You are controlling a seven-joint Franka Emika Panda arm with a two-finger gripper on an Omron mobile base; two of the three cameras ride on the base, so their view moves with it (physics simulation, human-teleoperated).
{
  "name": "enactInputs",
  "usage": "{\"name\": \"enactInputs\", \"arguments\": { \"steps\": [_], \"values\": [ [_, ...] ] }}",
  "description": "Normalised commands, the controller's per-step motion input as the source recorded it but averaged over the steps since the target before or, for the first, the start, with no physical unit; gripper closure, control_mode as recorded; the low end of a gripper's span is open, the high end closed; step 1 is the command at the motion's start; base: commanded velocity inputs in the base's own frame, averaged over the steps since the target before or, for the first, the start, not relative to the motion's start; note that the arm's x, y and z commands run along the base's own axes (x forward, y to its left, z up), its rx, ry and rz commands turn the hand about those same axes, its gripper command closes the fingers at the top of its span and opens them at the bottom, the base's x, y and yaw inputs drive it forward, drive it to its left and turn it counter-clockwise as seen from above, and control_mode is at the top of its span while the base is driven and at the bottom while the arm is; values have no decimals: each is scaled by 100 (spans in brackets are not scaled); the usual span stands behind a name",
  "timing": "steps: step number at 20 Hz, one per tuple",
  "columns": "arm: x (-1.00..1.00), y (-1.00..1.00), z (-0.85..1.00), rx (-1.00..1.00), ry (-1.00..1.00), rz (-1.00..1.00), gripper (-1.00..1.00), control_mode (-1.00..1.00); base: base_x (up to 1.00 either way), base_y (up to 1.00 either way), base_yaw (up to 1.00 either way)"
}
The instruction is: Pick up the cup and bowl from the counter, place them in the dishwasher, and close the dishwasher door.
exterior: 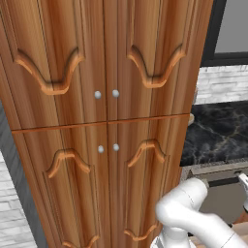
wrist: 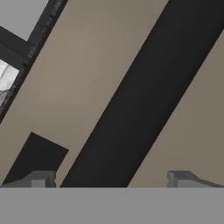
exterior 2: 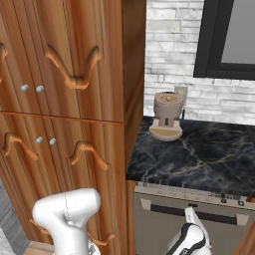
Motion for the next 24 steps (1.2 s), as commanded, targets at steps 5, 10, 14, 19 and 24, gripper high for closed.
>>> {"name": "enactInputs", "arguments": {
  "steps": [5,10,14,19,24],
  "values": [
    [45,-12,-20,0,0,0,-100,-100,0,0,0],
    [45,-13,-24,0,0,0,-100,-100,0,0,0],
    [46,-12,-22,0,-1,0,-100,-100,0,0,0],
    [56,-11,-21,0,0,0,-100,-100,0,0,0],
    [75,-12,-21,0,0,0,-100,-100,0,0,0]
  ]
}}
